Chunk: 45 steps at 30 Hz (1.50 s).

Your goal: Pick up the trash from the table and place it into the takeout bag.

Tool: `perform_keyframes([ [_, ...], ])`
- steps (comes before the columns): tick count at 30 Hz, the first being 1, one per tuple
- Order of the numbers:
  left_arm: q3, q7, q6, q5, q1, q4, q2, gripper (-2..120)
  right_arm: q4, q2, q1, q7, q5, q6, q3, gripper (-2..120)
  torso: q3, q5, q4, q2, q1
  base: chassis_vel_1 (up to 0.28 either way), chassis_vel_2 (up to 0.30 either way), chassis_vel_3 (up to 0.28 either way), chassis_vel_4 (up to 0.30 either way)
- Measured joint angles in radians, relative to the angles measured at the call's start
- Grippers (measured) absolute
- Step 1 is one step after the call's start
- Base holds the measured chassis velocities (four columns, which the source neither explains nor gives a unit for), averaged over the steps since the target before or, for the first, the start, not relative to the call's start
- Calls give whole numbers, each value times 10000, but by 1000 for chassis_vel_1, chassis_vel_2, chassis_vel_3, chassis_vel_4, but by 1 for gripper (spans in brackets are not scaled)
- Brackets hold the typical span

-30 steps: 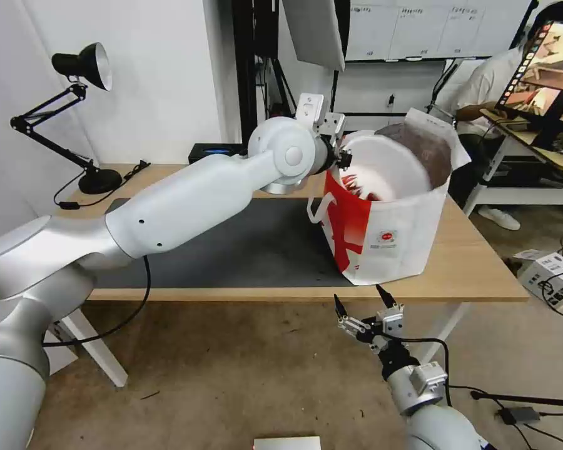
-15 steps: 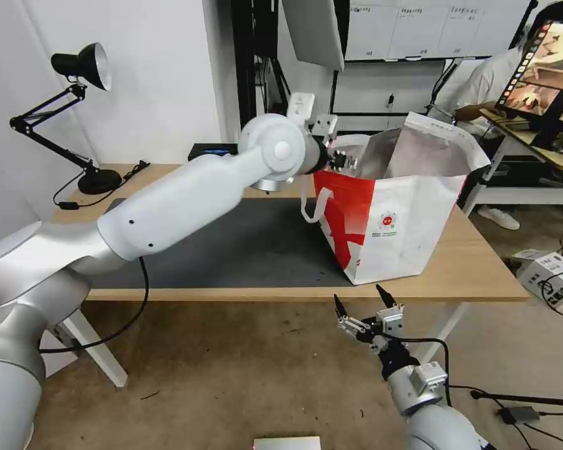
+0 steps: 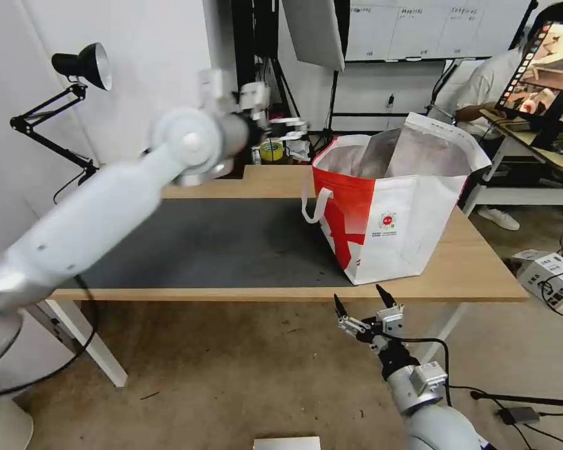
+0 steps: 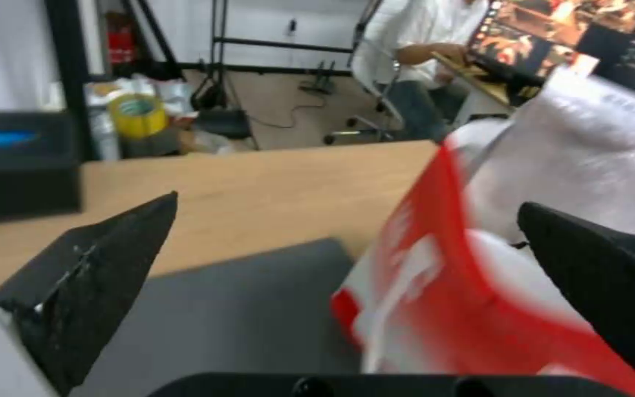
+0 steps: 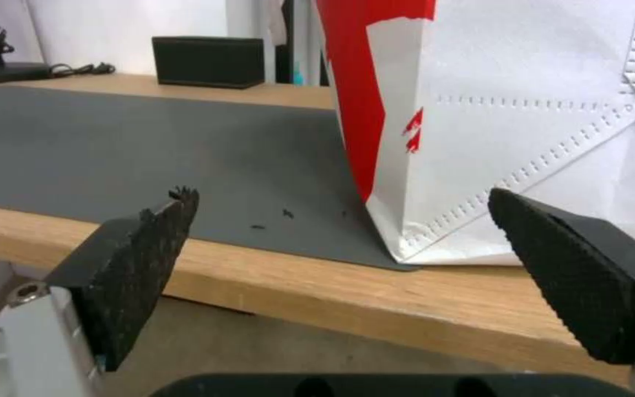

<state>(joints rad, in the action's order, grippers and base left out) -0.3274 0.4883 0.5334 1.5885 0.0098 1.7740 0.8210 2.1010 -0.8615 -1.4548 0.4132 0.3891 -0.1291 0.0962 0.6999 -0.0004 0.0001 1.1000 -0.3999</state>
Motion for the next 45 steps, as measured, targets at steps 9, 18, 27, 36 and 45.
perform_keyframes([
  [9, 2770, -2241, -304, -1797, 3592, 661, -1712, 109, 0, 0, 0, 0, 0, 0, 0, 100, 0, 2, -2, 0, 1, 0, 0, 0, 0],
  [18, 5974, -4252, -1097, -2830, 7529, 1105, -2772, 100, 0, 0, 0, 0, 0, 0, 0, 100, 0, 7, -1, 0, 1, 0, 0, 0, 0],
  [27, 9095, -5762, -3075, -3790, 11325, 1130, -2155, 100, -1, 0, 0, 2, 0, 0, 0, 100, 0, 3, 0, 0, 2, 0, 0, 0, 0],
  [36, 9875, -6781, -5379, -5071, 13115, 524, -848, 100, 0, 0, 0, 1, 0, 0, 0, 100, 0, 3, -2, 0, 0, 0, 0, 0, 0],
  [45, 10302, -6626, -6353, -7052, 14142, 226, -83, 100, 0, 0, 0, 1, 0, 0, 0, 100, 1, 4, -2, 0, 0, 0, 0, 0, 0],
])
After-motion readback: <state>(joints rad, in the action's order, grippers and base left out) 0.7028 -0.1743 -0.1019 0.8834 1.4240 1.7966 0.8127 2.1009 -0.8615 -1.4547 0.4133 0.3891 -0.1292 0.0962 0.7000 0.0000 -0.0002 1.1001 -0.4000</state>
